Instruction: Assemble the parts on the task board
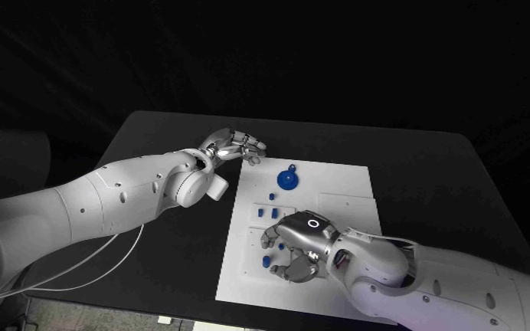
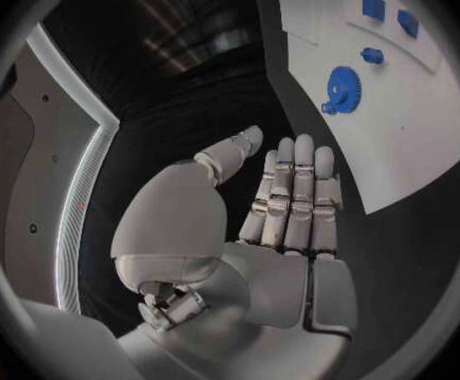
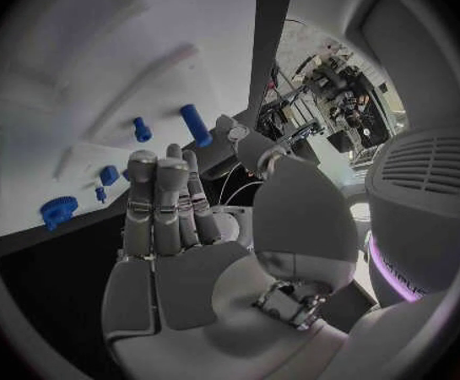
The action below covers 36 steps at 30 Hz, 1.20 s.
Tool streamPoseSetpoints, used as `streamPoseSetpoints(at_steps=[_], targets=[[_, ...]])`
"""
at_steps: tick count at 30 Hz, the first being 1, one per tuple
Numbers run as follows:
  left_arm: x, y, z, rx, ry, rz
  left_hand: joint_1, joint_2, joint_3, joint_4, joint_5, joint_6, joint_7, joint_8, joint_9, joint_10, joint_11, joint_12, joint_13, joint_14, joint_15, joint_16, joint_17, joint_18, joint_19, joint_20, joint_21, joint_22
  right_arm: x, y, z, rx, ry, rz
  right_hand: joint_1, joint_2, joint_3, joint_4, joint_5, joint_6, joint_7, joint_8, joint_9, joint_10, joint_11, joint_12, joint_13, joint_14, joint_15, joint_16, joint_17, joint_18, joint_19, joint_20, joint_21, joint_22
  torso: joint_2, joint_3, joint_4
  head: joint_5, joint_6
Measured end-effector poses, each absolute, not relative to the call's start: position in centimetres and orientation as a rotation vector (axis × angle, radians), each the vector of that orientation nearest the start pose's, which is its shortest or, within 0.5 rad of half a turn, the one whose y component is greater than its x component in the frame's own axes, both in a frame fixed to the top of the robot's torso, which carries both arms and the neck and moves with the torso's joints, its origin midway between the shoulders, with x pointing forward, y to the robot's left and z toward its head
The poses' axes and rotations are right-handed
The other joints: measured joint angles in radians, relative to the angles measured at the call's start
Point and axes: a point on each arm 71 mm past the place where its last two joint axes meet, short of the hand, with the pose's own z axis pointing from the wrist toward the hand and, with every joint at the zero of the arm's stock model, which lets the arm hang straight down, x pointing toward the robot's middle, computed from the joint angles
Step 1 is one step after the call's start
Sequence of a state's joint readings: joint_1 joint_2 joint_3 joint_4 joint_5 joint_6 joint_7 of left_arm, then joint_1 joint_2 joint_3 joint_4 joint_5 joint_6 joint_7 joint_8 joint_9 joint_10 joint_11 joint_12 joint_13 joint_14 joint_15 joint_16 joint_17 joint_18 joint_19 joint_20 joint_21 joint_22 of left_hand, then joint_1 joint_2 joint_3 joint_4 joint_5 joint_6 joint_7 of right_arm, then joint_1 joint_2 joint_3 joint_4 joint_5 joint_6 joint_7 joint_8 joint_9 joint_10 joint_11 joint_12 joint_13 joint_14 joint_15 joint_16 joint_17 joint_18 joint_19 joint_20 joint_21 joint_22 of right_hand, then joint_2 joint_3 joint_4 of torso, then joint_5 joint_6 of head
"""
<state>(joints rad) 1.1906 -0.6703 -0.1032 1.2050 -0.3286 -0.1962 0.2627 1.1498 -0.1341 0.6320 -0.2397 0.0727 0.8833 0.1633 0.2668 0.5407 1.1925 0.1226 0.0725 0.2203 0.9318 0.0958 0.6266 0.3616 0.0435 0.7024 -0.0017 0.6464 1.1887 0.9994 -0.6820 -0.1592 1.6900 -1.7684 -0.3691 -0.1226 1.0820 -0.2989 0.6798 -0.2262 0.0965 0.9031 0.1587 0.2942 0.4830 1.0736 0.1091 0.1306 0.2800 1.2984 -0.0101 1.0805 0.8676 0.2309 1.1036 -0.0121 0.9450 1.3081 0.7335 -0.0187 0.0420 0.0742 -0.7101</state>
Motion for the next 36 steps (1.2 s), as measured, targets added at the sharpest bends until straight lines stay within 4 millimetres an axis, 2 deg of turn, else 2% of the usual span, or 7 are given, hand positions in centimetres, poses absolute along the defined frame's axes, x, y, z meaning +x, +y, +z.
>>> streamPoseSetpoints(at_steps=[5, 10, 16, 17, 21, 24, 36], targets=[[53.0, 20.7, -22.9, -0.827, 1.694, -1.293, 0.0, 0.0, 0.0, 0.0, -0.004, 0.0, 0.0, 0.0, 0.0, 0.0, 0.0, 0.0, 0.0, 0.0, 0.0, 0.0, 0.0, 0.0, 0.0, 0.0, 0.0, 0.001, 37.6, -9.1, -25.5, -0.407, 1.683, 0.953, -0.029, 0.003, -0.032, 0.013, 0.02, -0.014, 0.0, -0.005, -0.005, 0.0, 0.0, -0.004, -0.009, -0.001, 0.001, 0.0, -0.002, 0.0, 0.0, 0.0, -0.002, 0.0, 0.0, -0.0001, -0.0004, -0.008, 0.006], [53.1, 21.0, -22.9, -0.83, 1.692, -1.286, 0.0, 0.0, 0.0, 0.0, -0.004, 0.0, 0.0, 0.0, 0.0, 0.0, 0.0, 0.0, 0.0, 0.0, 0.0, 0.0, 0.001, 0.0, 0.0, 0.0, 0.0, 0.001, 39.8, -12.3, -23.2, -0.18, 1.723, 0.993, -0.061, 0.013, -0.076, 0.043, 0.097, -0.019, 0.01, -0.005, -0.007, 0.066, -0.022, 0.04, 0.005, -0.017, -0.014, -0.002, -0.008, 0.0, -0.012, 0.01, -0.014, 0.0, -0.001, -0.0001, -0.0011, -0.017, 0.012], [53.2, 21.1, -23.0, -0.831, 1.69, -1.282, 0.0, 0.0, 0.0, 0.0, -0.004, 0.0, 0.0, 0.0, -0.001, 0.0, 0.0, 0.0, 0.0, 0.0, 0.0, 0.0, 0.002, 0.0, 0.0, 0.0, 0.0, 0.001, 42.4, -16.9, -21.3, 0.012, 1.769, 0.958, -0.075, 0.057, -0.159, 0.034, 0.139, -0.017, 0.008, -0.003, -0.004, 0.087, -0.029, 0.202, 0.135, -0.036, -0.036, -0.006, -0.011, 0.0, -0.05, 0.021, -0.029, 0.0, -0.002, -0.0003, -0.0025, -0.032, 0.02], [53.2, 21.0, -23.0, -0.831, 1.691, -1.282, 0.0, 0.0, 0.0, 0.0, -0.004, 0.0, 0.0, 0.0, -0.001, 0.0, 0.0, 0.0, 0.0, 0.0, 0.0, 0.0, 0.002, 0.0, 0.0, 0.0, 0.0, 0.001, 42.9, -18.1, -21.1, 0.044, 1.783, 0.939, -0.068, 0.063, -0.17, 0.035, 0.134, -0.007, -0.004, 0.004, 0.002, 0.089, -0.046, 0.287, 0.21, -0.032, -0.041, -0.004, -0.011, 0.001, -0.05, 0.021, -0.03, 0.0, -0.003, -0.0003, -0.0026, -0.035, 0.021], [53.2, 20.8, -23.1, -0.831, 1.694, -1.286, 0.0, 0.0, 0.0, 0.0, -0.004, 0.0, 0.0, 0.0, -0.001, 0.0, 0.0, 0.0, 0.0, 0.0, 0.0, 0.0, 0.002, 0.0, 0.0, 0.0, 0.0, 0.001, 43.8, -21.0, -21.5, 0.137, 1.847, 0.893, -0.06, 0.118, -0.173, 0.039, 0.147, 0.016, -0.031, 0.016, 0.016, 0.123, -0.082, 0.545, 0.414, -0.002, -0.084, 0.026, -0.004, 0.017, -0.008, 0.007, -0.016, 0.0, -0.004, -0.0005, -0.0028, -0.058, 0.026], [53.1, 20.7, -23.3, -0.833, 1.697, -1.285, 0.0, 0.0, 0.0, 0.0, -0.004, 0.0, 0.0, 0.0, -0.001, 0.0, 0.0, 0.0, -0.001, 0.0, 0.0, 0.0, 0.003, 0.0, 0.0, 0.0, 0.0, 0.001, 43.6, -22.6, -22.1, 0.179, 1.925, 0.864, -0.077, 0.134, -0.165, 0.047, 0.141, 0.017, -0.042, 0.016, 0.027, 0.099, -0.111, 0.759, 0.617, 0.009, -0.095, 0.058, 0.022, 0.024, 0.019, -0.008, 0.003, 0.0, -0.004, -0.0007, -0.0025, -0.075, 0.029], [52.9, 20.8, -24.0, -0.845, 1.708, -1.278, 0.0, 0.0, -0.002, 0.002, -0.004, 0.001, 0.001, 0.0, -0.001, 0.0, 0.0, 0.0, -0.001, 0.0, 0.0, -0.004, 0.004, 0.0, 0.0, 0.0, 0.0, 0.002, 41.9, -26.7, -24.6, 0.329, 2.316, 0.684, -0.157, 0.195, -0.164, 0.073, 0.132, 0.01, -0.048, 0.016, 0.062, 0.023, -0.103, 0.975, 0.842, 0.009, -0.095, 0.135, 0.112, 0.016, 0.022, -0.025, 0.068, 0.0, -0.008, 0.0013, -0.0064, -0.117, 0.017]])
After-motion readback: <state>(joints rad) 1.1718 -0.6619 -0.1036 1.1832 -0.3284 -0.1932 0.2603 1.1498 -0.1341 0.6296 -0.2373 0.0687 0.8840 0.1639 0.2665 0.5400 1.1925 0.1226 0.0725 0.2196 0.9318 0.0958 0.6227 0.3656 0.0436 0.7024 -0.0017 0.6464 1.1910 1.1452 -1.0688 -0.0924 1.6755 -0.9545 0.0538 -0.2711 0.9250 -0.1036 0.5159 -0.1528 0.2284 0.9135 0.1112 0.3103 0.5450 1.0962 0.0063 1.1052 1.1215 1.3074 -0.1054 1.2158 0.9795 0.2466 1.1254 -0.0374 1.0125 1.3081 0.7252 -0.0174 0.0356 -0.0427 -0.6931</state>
